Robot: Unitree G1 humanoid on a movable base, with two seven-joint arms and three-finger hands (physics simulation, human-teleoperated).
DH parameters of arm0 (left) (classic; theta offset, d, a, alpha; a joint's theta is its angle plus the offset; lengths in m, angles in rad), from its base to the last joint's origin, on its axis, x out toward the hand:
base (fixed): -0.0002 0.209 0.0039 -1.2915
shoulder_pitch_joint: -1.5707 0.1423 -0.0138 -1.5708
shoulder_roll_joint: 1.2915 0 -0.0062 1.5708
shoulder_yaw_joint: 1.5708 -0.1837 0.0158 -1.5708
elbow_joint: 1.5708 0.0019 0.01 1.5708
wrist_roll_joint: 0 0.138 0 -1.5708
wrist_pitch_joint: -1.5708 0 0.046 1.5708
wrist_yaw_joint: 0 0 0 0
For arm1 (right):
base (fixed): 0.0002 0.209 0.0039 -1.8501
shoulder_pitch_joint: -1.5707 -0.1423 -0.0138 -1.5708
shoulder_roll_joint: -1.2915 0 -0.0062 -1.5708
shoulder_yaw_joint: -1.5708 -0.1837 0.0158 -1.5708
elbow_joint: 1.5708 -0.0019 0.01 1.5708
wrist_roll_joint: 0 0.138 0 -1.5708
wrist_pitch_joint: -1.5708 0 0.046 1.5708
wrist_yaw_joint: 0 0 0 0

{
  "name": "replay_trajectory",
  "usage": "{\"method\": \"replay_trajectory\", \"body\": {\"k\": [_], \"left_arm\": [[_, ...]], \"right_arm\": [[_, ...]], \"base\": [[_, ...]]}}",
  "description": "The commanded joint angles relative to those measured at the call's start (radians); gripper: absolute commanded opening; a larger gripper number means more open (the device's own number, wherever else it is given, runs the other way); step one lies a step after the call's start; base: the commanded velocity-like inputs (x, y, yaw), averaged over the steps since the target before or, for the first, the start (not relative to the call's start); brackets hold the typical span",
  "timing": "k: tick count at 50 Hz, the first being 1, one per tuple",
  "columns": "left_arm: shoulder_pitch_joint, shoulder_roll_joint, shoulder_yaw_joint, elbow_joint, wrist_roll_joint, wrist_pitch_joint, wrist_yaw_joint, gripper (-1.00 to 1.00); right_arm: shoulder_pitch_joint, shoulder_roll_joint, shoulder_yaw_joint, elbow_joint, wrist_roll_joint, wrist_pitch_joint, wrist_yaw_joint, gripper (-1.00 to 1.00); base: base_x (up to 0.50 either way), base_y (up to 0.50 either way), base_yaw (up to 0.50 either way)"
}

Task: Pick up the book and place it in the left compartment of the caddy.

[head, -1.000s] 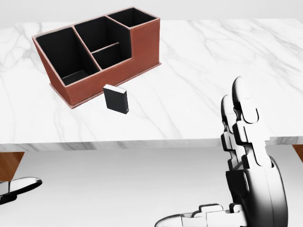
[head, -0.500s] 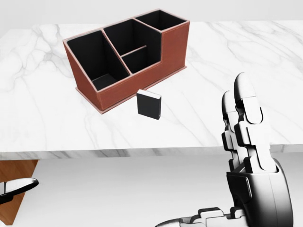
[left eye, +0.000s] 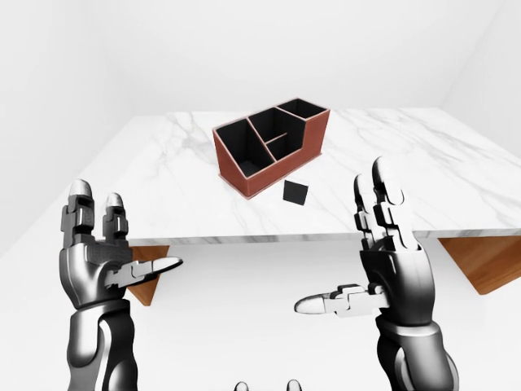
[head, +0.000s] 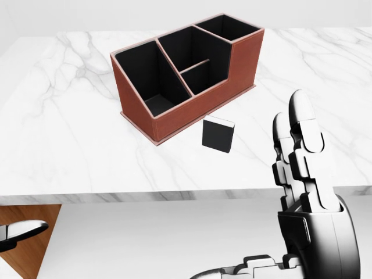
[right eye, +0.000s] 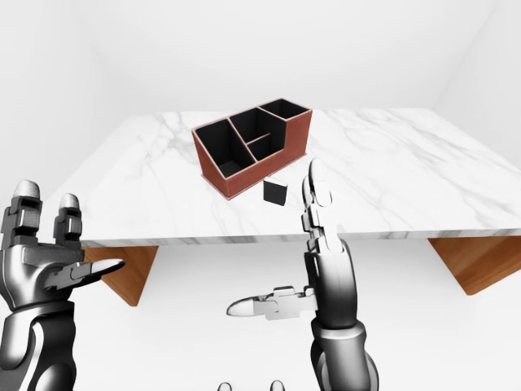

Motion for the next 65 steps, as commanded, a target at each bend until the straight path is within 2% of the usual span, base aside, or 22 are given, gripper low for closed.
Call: {"method": "replay_trajectory", "body": {"k": [1, 20, 39, 43, 44, 45, 46, 65], "left_arm": [[0.001, -0.004, -0.004, -0.004, 0.003, 0.000, -0.001, 1.00], [-0.007, 0.002, 0.004, 0.002, -0.003, 0.000, 0.000, 1.00], [-0.003, 0.001, 0.006, -0.013, -0.006, 0.000, 0.002, 1.00], [-0.003, 0.000, 0.004, -0.011, -0.003, 0.000, 0.001, 1.00], [-0.002, 0.000, 0.004, -0.011, -0.004, 0.000, 0.000, 1.00], [0.002, -0.001, 0.007, -0.025, -0.009, 0.000, 0.001, 1.00], [0.002, -0.001, 0.008, -0.028, -0.009, 0.000, 0.001, 1.00], [0.003, -0.004, 0.006, -0.025, -0.004, 0.000, -0.003, 1.00]], "right_arm": [[0.007, -0.009, 0.012, 0.002, 0.013, 0.000, -0.002, 1.00], [-0.002, -0.015, 0.028, 0.006, -0.009, 0.000, -0.005, 1.00], [-0.005, -0.006, 0.007, 0.013, 0.005, 0.000, -0.007, 1.00], [-0.002, -0.002, -0.002, 0.006, 0.024, 0.000, -0.003, 1.00], [-0.001, -0.001, 0.000, 0.002, 0.026, 0.000, -0.004, 1.00], [0.013, -0.033, 0.054, 0.000, -0.020, 0.000, 0.008, 1.00], [0.014, -0.034, 0.057, 0.001, -0.023, 0.000, 0.009, 1.00], [0.015, -0.033, 0.058, 0.002, -0.026, 0.000, 0.010, 1.00]], "base": [[0.36, 0.00, 0.00], [0.50, 0.04, 0.00], [0.50, 0.20, 0.00], [0.05, 0.00, 0.00], [0.00, 0.00, 0.00], [0.50, 0.00, 0.00], [0.50, 0.00, 0.00], [0.50, 0.00, 0.00]]}}
